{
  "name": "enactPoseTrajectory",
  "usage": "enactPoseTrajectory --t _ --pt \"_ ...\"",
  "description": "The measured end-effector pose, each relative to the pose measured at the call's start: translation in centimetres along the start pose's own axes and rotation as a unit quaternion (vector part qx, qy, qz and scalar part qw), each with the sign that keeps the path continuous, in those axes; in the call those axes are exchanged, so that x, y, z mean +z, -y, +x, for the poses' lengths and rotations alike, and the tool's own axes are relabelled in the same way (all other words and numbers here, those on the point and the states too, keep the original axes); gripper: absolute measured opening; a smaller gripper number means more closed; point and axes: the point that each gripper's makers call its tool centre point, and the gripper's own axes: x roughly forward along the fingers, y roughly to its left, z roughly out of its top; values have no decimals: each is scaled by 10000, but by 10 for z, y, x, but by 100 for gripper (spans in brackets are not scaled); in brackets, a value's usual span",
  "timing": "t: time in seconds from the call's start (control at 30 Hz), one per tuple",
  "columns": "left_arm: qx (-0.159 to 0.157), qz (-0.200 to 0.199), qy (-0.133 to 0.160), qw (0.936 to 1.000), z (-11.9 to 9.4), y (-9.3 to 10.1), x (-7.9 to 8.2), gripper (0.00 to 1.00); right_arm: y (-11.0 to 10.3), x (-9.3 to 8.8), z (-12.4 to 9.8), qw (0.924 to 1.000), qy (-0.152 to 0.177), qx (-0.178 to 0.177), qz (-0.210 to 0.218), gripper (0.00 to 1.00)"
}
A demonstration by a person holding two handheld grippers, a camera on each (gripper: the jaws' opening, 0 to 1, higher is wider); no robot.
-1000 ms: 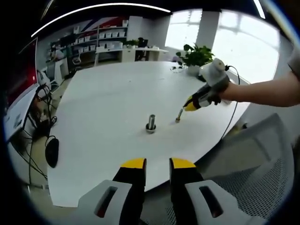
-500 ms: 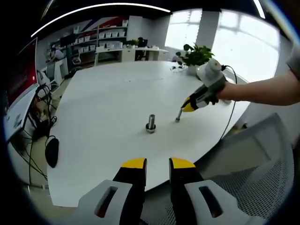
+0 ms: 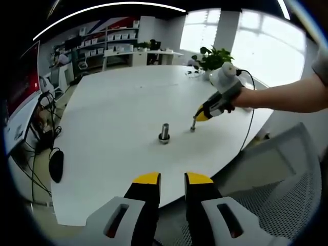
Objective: Place the washer onto the threaded stud by aligning its center hole with the stud, sliding it down to the base, and recovering from edge contact or off-axis alignment until the washer reaches the visible bottom stop.
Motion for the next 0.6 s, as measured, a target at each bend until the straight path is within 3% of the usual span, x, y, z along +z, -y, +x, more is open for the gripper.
enactPoseTrajectory --t 0.1,0.3,0.6 --pt "-6 2 -15 10000 0 0 0 16 0 -1 -1 9986 -234 -116 -470 14" --pt "-5 -8 -9 10000 0 0 0 16 -5 -2 -2 9991 -210 -46 -355 14" --pt "-20 6 -21 10000 0 0 -1 16 -4 -6 -3 9976 -523 27 -445 14"
